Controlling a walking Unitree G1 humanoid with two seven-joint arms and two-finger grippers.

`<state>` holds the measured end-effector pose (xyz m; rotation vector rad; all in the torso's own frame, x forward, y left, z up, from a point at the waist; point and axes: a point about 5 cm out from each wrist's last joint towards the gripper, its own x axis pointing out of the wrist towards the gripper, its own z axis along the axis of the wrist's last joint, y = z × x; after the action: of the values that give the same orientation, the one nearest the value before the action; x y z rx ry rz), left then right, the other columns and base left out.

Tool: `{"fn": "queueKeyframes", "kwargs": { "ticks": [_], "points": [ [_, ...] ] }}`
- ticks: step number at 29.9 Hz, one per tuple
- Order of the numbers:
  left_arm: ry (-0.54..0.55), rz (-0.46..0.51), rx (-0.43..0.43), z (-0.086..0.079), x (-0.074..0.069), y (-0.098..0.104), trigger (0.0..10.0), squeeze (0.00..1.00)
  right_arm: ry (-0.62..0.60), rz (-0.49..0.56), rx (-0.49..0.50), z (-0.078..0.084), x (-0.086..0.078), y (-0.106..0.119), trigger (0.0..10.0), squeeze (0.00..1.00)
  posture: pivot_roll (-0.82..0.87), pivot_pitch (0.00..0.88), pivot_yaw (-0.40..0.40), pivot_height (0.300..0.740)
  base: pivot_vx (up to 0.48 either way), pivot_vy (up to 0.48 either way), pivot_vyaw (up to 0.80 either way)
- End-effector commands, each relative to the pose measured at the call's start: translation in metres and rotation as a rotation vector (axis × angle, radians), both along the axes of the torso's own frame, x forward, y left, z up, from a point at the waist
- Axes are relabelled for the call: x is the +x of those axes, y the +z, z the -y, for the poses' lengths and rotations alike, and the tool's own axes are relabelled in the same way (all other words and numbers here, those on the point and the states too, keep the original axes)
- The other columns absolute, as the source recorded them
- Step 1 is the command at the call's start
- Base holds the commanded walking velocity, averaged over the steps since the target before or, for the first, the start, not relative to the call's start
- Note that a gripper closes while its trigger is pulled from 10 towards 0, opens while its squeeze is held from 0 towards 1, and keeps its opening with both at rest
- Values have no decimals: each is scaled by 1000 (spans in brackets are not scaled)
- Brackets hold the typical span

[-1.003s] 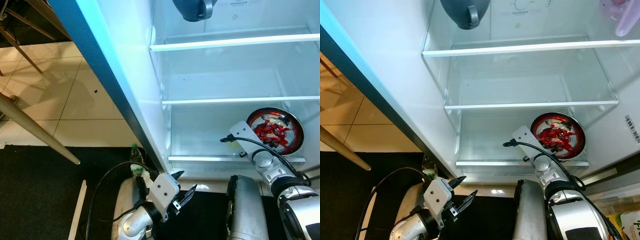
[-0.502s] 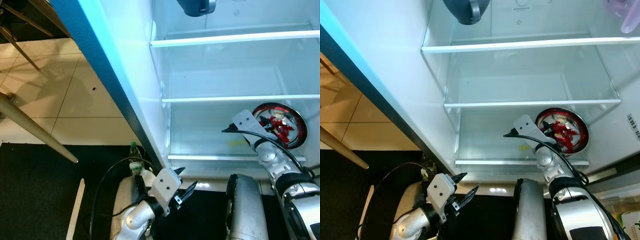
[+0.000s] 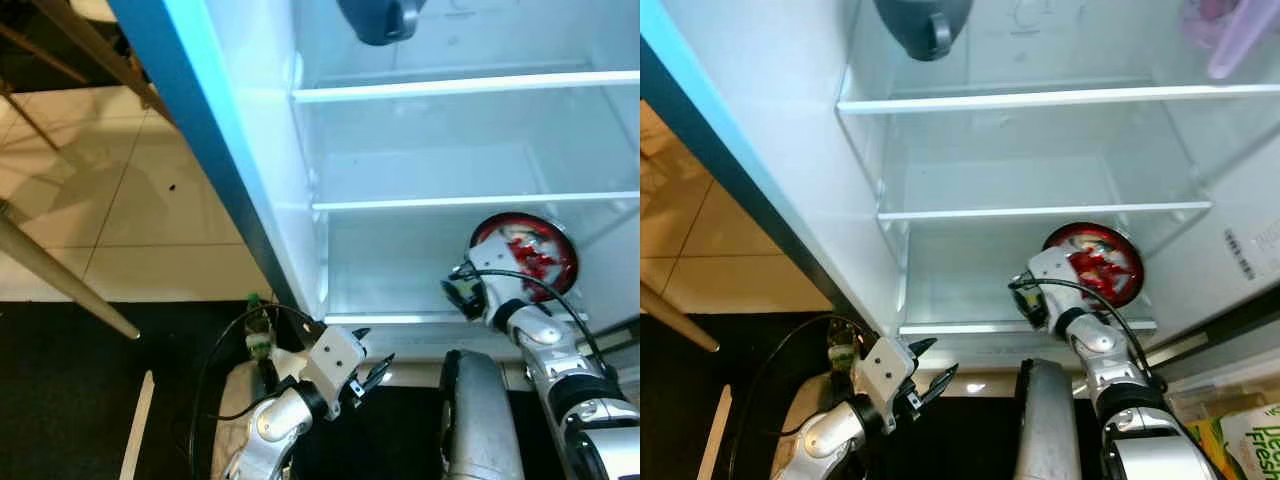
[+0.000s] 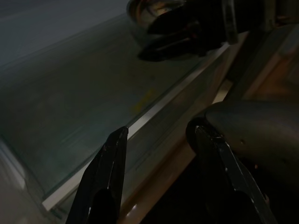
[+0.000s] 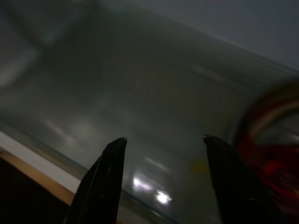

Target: Restocking fridge

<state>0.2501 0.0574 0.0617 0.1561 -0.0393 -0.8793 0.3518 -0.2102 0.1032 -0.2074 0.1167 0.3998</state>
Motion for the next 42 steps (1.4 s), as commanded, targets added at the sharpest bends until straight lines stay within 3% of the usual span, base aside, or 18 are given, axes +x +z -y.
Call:
{"fn": "queueKeyframes", "kwargs": {
  "ticks": [1,12,14,15,19,22,24,27,42],
  "points": [
    [16,-56,23,-6,-6,-16,10000,0,49,-34,128,0,-7,-6,10000,0,35,230,67,377,0,0,0],
    [79,-114,25,-20,-2,-31,10000,0,16,-95,180,3,-16,-23,10000,0,30,185,58,377,0,0,0],
    [88,-123,27,-23,-2,-33,10000,0,47,-101,216,1,-18,-24,10000,0,28,180,59,377,0,0,0],
    [120,-153,21,-29,-3,-39,10000,0,183,-146,260,-10,-27,-30,10000,0,25,165,56,377,0,0,0],
    [175,-204,4,-38,-4,-49,10000,0,287,-235,214,-20,-38,-46,10000,0,23,151,52,377,0,0,0],
    [191,-222,0,-41,-4,-52,10000,0,281,-263,207,-21,-41,-51,10000,0,23,148,50,377,0,0,0],
    [208,-272,21,-45,-10,-65,10000,0,185,-322,220,-23,-46,-67,10000,0,20,129,42,381,0,0,0],
    [212,-292,24,-45,-13,-70,10000,0,141,-354,239,-26,-51,-78,10000,0,19,122,42,395,0,0,0],
    [271,-357,13,-56,-22,-85,10000,0,93,-452,275,-37,-70,-103,10000,0,13,109,45,457,0,0,0]
  ]
}}
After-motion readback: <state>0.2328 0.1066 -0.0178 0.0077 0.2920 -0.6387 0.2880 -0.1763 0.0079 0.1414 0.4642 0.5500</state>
